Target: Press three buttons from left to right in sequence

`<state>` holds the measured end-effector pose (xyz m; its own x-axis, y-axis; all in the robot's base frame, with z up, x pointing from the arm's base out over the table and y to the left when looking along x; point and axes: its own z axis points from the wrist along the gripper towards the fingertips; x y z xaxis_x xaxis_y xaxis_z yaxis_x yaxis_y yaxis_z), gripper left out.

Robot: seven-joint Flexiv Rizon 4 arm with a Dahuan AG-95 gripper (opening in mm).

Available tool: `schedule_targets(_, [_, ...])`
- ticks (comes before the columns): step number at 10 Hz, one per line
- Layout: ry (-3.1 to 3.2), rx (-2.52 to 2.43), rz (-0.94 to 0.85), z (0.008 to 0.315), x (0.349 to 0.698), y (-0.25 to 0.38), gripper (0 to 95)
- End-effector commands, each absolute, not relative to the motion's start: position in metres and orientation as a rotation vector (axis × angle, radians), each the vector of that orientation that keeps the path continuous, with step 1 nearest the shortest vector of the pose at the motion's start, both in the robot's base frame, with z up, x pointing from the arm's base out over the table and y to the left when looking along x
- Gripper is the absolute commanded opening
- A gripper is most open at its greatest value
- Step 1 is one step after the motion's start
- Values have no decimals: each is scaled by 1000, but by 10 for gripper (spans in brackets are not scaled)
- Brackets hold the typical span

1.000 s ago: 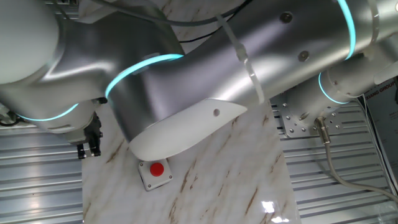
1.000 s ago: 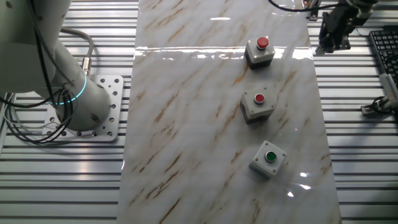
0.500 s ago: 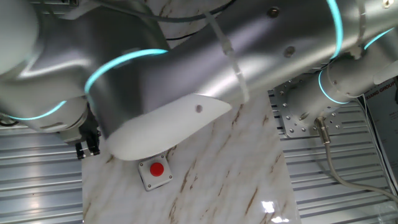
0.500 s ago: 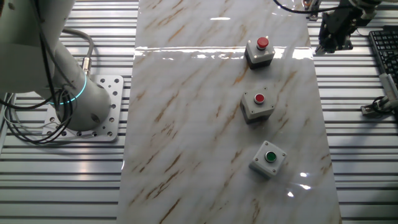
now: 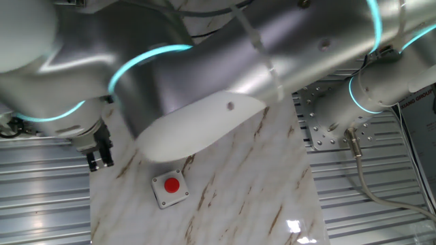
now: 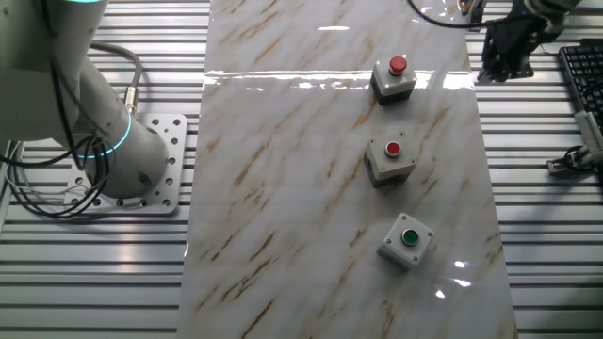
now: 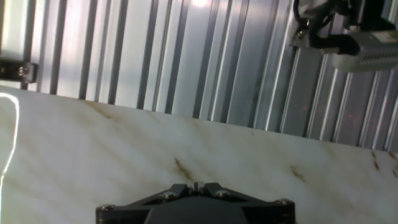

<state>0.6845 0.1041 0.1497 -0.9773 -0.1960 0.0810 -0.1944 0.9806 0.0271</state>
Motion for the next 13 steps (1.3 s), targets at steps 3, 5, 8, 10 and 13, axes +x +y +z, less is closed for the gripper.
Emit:
schedule_targets(3, [-3032, 441, -61, 149, 691, 107, 0])
schedule_targets(5, [-3049, 517, -56, 149, 691, 107, 0])
schedule_targets(8, [-3034, 530, -83, 149, 691, 107, 0])
schedule_targets(10, [-3038, 527, -100, 149, 691, 107, 0])
schedule_targets(13, [-3055, 550, -88, 149, 691, 107, 0])
